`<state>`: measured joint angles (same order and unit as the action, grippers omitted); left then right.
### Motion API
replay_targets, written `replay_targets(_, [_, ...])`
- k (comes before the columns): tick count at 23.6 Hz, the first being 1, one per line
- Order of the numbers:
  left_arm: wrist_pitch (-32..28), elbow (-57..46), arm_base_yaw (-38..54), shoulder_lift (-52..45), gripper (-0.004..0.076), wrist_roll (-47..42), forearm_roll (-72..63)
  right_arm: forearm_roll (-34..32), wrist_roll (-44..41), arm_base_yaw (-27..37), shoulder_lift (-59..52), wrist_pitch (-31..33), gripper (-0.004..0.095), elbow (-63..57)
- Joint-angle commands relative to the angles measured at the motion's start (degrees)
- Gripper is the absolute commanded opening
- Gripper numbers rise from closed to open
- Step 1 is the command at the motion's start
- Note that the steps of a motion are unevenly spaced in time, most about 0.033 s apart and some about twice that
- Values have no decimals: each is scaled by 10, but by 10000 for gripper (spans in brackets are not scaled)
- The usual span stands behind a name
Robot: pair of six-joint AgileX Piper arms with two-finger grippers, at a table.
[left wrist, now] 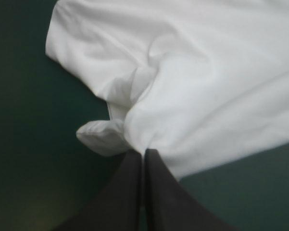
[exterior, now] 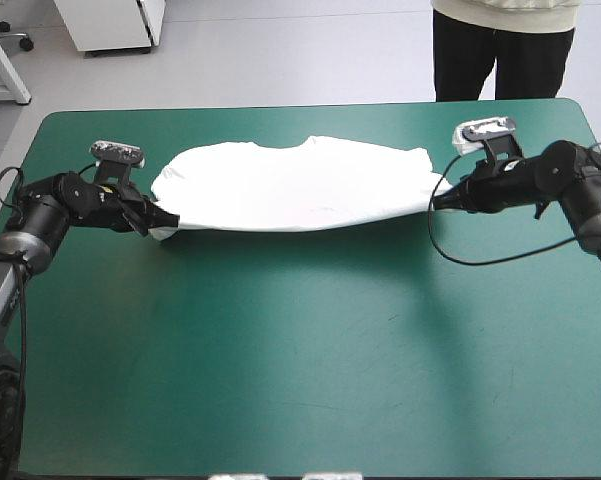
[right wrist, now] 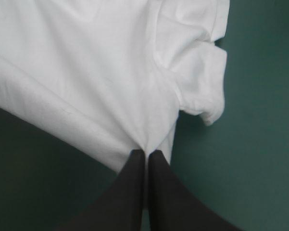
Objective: Fold the cloth
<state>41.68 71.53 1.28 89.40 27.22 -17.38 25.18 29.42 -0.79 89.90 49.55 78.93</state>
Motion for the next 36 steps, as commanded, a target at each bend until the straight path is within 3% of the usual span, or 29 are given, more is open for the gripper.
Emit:
replay_targets(1, [-15, -25, 0, -53, -9, 13, 27, 24, 38, 17, -71, 22, -17, -41])
replay_targets(5, [51, -44, 0, -81, -9, 7, 40, 18, 38, 17, -109, 96, -17, -110])
replay_targets(7, [106, -64, 0, -98, -9, 7, 34, 5, 23, 17, -125, 105, -17, -148])
replay_targets(9, [120, -104, 0, -124, -9, 3, 15, -1, 5, 17, -139, 103, -17, -186])
replay_targets(16, [92, -265, 0, -265, -9, -38, 23, -21, -29, 14, -189, 95, -17, -320])
replay_targets(20, [87, -314, 0, -273, -9, -41, 14, -24, -29, 14, -190, 54, -16, -365])
replay_targets(27, [92, -317, 0, -273, -5, -49, 15, -24, -29, 14, -191, 52, -16, -365])
replay_targets(30, [94, -317, 0, -273, 80, -49, 15, -23, -29, 14, -191, 51, 18, -365])
replay_targets(34, [99, -317, 0, -273, 338, -50, 15, -22, -29, 14, -196, 46, 226, -365])
replay_targets(36, [105, -316, 0, -273, 422, -52, 10, -21, -32, 14, -209, 45, 291, -363])
